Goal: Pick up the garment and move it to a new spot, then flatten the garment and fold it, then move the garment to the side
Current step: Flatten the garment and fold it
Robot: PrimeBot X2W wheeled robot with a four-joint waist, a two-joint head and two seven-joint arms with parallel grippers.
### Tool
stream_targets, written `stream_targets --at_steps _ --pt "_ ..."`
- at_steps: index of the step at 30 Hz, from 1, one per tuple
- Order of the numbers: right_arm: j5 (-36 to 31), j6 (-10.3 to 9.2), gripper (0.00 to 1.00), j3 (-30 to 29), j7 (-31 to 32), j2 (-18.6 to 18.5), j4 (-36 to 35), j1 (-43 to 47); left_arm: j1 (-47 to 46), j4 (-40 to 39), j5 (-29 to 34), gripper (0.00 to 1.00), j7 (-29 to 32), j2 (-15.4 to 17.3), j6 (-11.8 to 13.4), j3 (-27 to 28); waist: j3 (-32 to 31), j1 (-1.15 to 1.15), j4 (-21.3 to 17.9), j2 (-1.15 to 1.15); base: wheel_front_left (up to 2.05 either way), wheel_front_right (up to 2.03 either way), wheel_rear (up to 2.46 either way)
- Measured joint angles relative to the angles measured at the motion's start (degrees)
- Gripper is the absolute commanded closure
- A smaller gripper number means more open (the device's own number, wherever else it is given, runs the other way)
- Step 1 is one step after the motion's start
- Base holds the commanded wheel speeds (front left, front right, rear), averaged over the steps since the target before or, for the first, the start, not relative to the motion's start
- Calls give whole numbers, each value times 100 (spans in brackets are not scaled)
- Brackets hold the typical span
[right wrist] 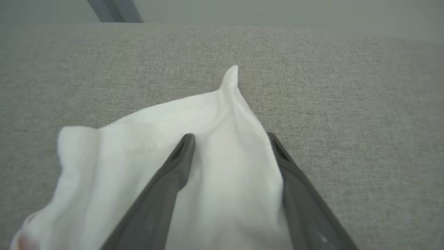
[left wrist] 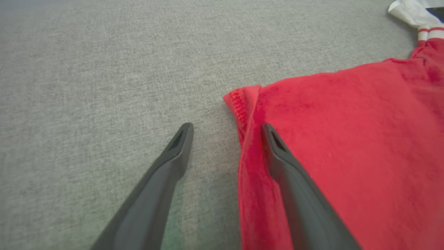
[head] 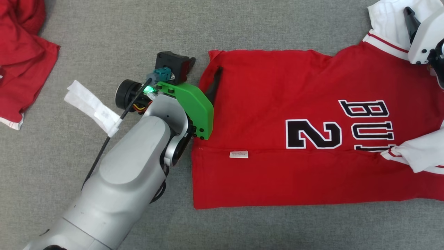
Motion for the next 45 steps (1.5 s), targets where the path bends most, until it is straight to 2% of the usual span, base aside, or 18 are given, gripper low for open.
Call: stream_targets --at_steps 7,8,9,10,11,15,21,25,32,35,39,41,42,43,45 --pt "-222 0 0 156 -20 -21 389 -394 -344 142 49 0 33 -183 -73 -85 131 0 -1 0 0 0 0" --pt "-245 0 0 196 -18 -20 433 -452 -372 185 49 31 34 -214 -91 -109 157 0 3 0 0 0 0" --pt "-230 0 50 215 -23 -8 456 -489 -394 227 47 84 33 -253 -140 -127 178 0 12 0 0 0 0" --pt "-165 -2 96 230 -55 31 466 -520 -420 266 33 100 30 -274 -172 -130 194 0 20 0 0 0 0" --pt "-69 -2 100 258 -82 90 452 -539 -433 286 -5 100 -8 -287 -190 -103 206 0 23 0 0 0 0" --pt "336 2 100 664 -354 185 67 -571 -442 355 -134 100 -179 -283 -300 20 235 0 -11 0 0 0 0" --pt "1159 2 100 884 -818 -321 -989 -332 -321 120 -322 100 -631 -135 -298 346 152 0 -162 0 0 0 0" --pt "1614 1 100 859 -1035 -724 -1840 420 -5 -314 -431 100 -797 67 -210 503 15 0 -295 0 0 0 0" --pt "2150 0 100 536 -1357 -822 -3443 2684 1386 -1545 -558 100 -1255 520 196 691 -462 -1 -546 0 0 0 0" --pt "2082 0 100 278 -1389 -686 -4016 3606 2111 -2058 -672 100 -1425 695 453 775 -700 -1 -676 0 0 0 0" --pt "1972 0 100 -154 -1403 -316 -4614 4498 2905 -2588 -827 100 -1679 789 642 886 -983 -1 -881 0 0 0 0" --pt "1929 0 100 -336 -1377 -146 -4816 4830 3163 -2716 -893 100 -1746 824 656 891 -1103 -1 -973 0 0 0 0" --pt "1923 0 100 -405 -1347 -58 -4889 4975 3283 -2747 -892 97 -1781 844 652 876 -1158 -1 -1025 0 0 0 0" --pt "1882 0 100 -442 -1305 8 -4914 5091 3389 -2742 -920 89 -1819 845 637 870 -1206 -1 -1080 0 0 0 0" --pt "1691 0 100 -444 -1251 73 -4885 5231 3512 -2662 -904 92 -1876 855 538 765 -1287 -1 -1163 0 0 0 0"
